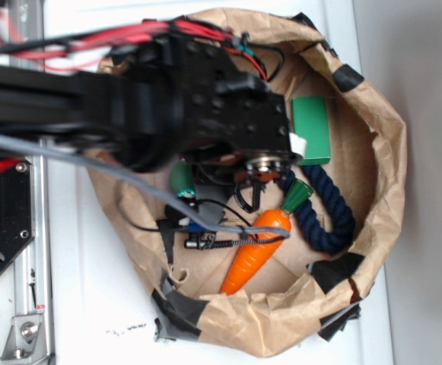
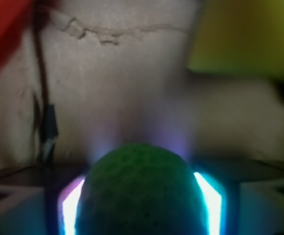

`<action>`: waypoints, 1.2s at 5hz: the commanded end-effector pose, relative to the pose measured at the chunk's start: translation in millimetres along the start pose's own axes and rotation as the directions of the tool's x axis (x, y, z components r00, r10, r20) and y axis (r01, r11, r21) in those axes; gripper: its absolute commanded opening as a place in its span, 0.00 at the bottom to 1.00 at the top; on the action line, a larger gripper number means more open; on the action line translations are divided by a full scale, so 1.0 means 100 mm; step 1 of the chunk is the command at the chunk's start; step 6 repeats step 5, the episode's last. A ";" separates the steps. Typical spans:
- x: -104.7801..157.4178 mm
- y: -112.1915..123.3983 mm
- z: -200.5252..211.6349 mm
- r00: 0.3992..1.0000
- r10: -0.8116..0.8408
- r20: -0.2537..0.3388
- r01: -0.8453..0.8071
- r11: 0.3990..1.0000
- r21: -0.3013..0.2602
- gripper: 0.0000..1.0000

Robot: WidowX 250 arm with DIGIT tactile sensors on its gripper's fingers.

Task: Grab the green ball.

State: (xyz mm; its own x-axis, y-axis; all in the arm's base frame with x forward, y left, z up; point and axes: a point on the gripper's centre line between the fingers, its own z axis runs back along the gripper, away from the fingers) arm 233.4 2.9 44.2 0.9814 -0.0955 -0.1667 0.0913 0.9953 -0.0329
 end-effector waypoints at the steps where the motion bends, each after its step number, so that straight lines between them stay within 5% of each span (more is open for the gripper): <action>1: -0.42 -0.11 1.00 0.960 0.093 0.263 -0.098 0.995 0.006 0.00; 2: -0.45 -0.12 1.50 0.951 0.139 0.275 -0.141 0.990 -0.013 0.00; 6: -0.34 -0.03 1.49 0.943 0.178 0.282 -0.188 0.982 0.008 0.00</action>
